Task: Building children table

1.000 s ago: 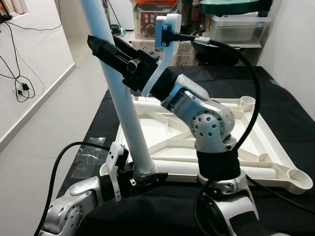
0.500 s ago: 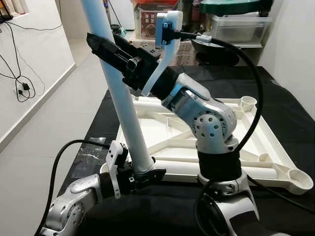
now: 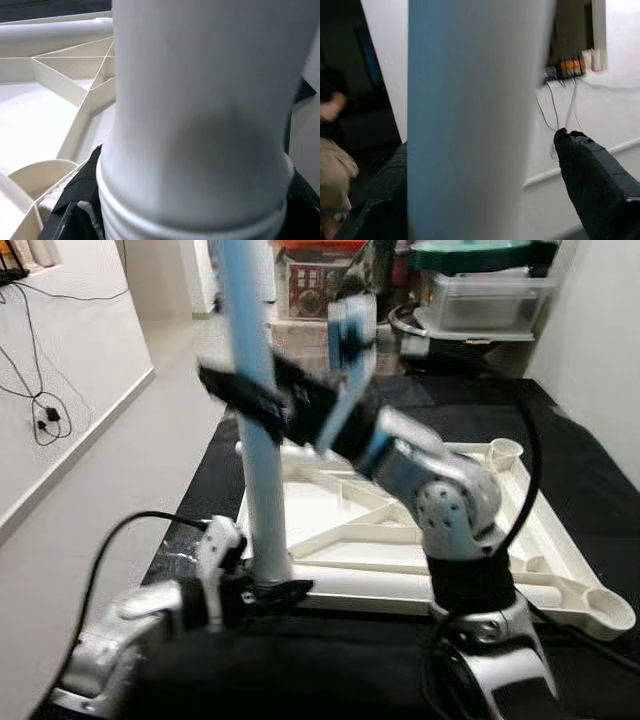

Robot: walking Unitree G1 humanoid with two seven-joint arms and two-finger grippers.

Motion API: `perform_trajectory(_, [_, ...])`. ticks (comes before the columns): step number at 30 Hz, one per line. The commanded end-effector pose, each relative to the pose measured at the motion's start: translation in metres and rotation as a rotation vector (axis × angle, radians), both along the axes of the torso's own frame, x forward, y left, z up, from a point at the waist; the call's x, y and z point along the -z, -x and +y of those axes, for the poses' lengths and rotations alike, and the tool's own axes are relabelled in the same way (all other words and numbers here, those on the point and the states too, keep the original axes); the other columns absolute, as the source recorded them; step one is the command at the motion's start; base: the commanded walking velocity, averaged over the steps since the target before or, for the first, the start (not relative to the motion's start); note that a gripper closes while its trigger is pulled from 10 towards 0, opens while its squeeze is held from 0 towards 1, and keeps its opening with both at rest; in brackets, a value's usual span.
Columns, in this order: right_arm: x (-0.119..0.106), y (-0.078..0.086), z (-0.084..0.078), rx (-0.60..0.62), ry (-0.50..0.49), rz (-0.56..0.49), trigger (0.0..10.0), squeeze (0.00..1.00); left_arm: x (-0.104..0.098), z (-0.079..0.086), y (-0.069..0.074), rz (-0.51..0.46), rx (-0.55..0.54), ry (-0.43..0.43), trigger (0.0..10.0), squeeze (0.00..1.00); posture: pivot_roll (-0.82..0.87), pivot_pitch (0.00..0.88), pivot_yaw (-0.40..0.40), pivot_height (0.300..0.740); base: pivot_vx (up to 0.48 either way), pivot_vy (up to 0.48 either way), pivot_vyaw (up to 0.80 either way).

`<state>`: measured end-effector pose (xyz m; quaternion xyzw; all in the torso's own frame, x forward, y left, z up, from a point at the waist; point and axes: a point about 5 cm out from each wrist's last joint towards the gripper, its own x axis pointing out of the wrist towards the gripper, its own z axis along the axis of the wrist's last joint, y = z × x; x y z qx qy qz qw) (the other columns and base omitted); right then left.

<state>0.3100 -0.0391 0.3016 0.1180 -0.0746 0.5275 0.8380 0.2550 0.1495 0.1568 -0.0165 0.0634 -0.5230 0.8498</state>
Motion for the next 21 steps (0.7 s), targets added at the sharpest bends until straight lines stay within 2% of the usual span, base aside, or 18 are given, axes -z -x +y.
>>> perform_trajectory(1, [0.008, 0.007, 0.005, -0.032, 0.046, -0.004, 10.0, 0.00, -0.007, -0.001, 0.005, -0.036, 0.052, -0.024, 10.0, 0.00, -0.01, 0.000, -0.017, 0.740, 0.000, 0.000, 0.00])
perform_trajectory(4, [0.019, 0.015, 0.006, -0.067, 0.077, -0.012, 10.0, 0.00, -0.008, 0.001, 0.005, -0.033, 0.056, -0.031, 10.0, 0.00, 0.00, 0.000, -0.018, 0.740, 0.000, 0.000, 0.00])
perform_trajectory(9, [0.031, 0.016, 0.008, -0.067, 0.073, 0.026, 10.0, 0.00, -0.008, 0.004, 0.004, -0.028, 0.061, -0.038, 10.0, 0.00, -0.01, 0.000, -0.016, 0.740, 0.000, 0.000, 0.00])
perform_trajectory(10, [0.031, 0.017, 0.009, -0.075, 0.061, 0.040, 8.4, 0.00, -0.006, 0.005, 0.004, -0.025, 0.062, -0.045, 10.0, 0.00, -0.01, 0.000, -0.015, 0.740, 0.000, 0.000, 0.00])
perform_trajectory(11, [0.031, 0.017, 0.009, -0.075, 0.061, 0.040, 8.4, 0.00, -0.006, 0.005, 0.004, -0.025, 0.062, -0.045, 10.0, 0.00, -0.01, 0.000, -0.015, 0.740, 0.000, 0.000, 0.00])
perform_trajectory(12, [0.032, 0.019, 0.010, -0.088, 0.050, 0.056, 9.8, 0.00, -0.004, 0.005, 0.004, -0.022, 0.063, -0.052, 10.0, 0.00, -0.01, 0.000, -0.015, 0.740, 0.000, 0.000, 0.00])
perform_trajectory(15, [0.033, 0.023, 0.011, -0.111, 0.039, 0.073, 10.0, 0.00, -0.002, 0.006, 0.004, -0.016, 0.065, -0.058, 10.0, 0.00, -0.01, 0.000, -0.013, 0.740, 0.000, 0.000, 0.00])
perform_trajectory(16, [0.035, 0.024, 0.011, -0.118, 0.033, 0.085, 5.6, 0.00, -0.001, 0.007, 0.004, -0.015, 0.069, -0.064, 10.0, 0.00, -0.01, 0.000, -0.012, 0.740, 0.000, 0.000, 0.00])
perform_trajectory(17, [0.037, 0.026, 0.012, -0.125, 0.028, 0.096, 4.5, 0.00, -0.001, 0.007, 0.004, -0.014, 0.073, -0.068, 10.0, 0.00, -0.01, 0.000, -0.012, 0.740, 0.000, 0.000, 0.00])
perform_trajectory(19, [0.038, 0.027, 0.012, -0.129, 0.024, 0.103, 4.5, 0.00, 0.000, 0.007, 0.003, -0.013, 0.076, -0.071, 10.0, 0.00, -0.01, 0.000, -0.012, 0.740, 0.000, 0.000, 0.00])
perform_trajectory(20, [0.039, 0.028, 0.013, -0.134, 0.016, 0.110, 2.1, 0.00, 0.000, 0.006, 0.003, -0.012, 0.079, -0.075, 10.0, 0.00, -0.01, 0.000, -0.010, 0.740, 0.000, 0.000, 0.00])
perform_trajectory(21, [0.039, 0.029, 0.013, -0.137, 0.012, 0.112, 2.1, 0.00, 0.000, 0.006, 0.003, -0.012, 0.081, -0.077, 10.0, 0.00, -0.01, 0.000, -0.010, 0.740, 0.000, 0.000, 0.00])
